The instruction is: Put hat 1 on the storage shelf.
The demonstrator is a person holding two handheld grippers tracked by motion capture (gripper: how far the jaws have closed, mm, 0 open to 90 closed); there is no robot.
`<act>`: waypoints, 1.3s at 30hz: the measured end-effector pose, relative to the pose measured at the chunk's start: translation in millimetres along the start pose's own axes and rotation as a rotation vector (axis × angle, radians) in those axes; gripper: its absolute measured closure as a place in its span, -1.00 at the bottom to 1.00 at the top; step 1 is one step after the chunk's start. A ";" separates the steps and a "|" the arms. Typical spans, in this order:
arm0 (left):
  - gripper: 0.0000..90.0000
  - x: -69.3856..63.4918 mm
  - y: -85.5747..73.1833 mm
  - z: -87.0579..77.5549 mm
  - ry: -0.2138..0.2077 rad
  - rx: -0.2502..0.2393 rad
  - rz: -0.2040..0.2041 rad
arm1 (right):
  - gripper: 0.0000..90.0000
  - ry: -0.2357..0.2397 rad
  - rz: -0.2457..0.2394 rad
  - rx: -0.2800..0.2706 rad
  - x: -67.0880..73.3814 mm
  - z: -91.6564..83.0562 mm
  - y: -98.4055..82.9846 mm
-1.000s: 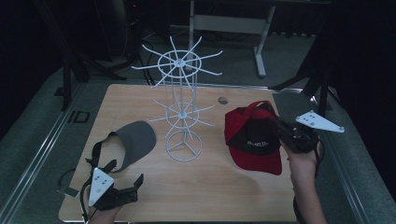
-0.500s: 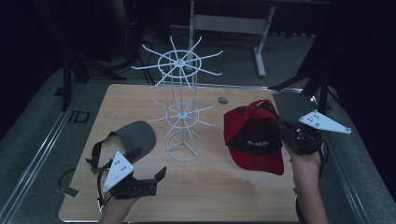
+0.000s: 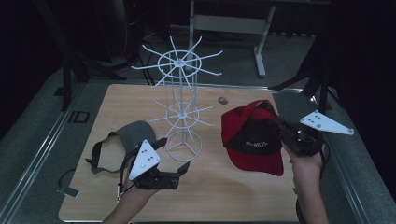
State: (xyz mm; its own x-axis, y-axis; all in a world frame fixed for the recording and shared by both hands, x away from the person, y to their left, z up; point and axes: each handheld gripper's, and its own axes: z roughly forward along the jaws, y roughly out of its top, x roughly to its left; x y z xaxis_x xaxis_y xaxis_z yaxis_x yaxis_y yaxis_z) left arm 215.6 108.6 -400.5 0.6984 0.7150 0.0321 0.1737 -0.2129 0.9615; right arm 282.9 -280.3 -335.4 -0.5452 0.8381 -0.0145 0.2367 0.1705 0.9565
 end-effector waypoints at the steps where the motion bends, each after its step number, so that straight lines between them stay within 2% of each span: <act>1: -0.86 -2.3 2.0 3.1 0.001 0.000 0.005 | 0.85 0.002 0.000 -0.002 0.7 -0.6 0.5; 4: -0.86 -9.2 11.1 15.7 -0.021 0.005 0.024 | 0.85 0.011 -0.002 -0.006 3.4 -3.1 2.1; 7: -0.86 -11.4 14.7 22.4 -0.021 -0.005 0.040 | 0.85 0.024 -0.010 -0.012 6.0 -4.8 3.5; 14: -0.86 -15.2 26.7 44.8 -0.040 0.006 0.067 | 0.85 0.045 -0.016 -0.020 10.2 -6.2 5.1; 16: -0.86 -17.6 34.6 56.0 -0.051 0.003 0.074 | 0.85 0.047 -0.021 -0.020 11.3 -7.5 6.0; 21: -0.86 -24.0 48.5 70.8 -0.063 -0.006 0.094 | 0.85 0.046 -0.023 -0.029 13.1 -11.3 7.7; 23: -0.86 -26.6 55.8 77.4 -0.060 -0.009 0.109 | 0.85 0.053 -0.026 -0.030 14.1 -13.9 9.1; 27: -0.86 -27.9 68.6 90.0 -0.070 -0.010 0.105 | 0.85 0.065 -0.028 -0.026 15.2 -15.4 10.2; 33: -0.86 -34.3 80.7 110.5 -0.055 0.017 0.131 | 0.85 0.082 -0.032 -0.028 18.9 -17.1 10.0; 37: -0.76 -35.2 81.9 114.6 -0.059 0.017 0.133 | 0.85 0.086 -0.032 -0.031 20.1 -18.0 10.6; 39: -0.65 -36.1 84.1 118.1 -0.052 0.018 0.135 | 0.85 0.086 -0.036 -0.035 21.5 -19.3 11.4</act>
State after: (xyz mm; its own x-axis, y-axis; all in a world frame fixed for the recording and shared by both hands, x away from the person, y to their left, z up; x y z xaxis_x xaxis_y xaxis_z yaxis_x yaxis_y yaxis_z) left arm 287.0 -13.8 -353.0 0.7514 0.6436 0.1457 0.0885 -0.3171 0.9443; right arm 258.3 -270.3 -319.1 -0.6205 0.7838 -0.0249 0.1889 0.1802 0.9653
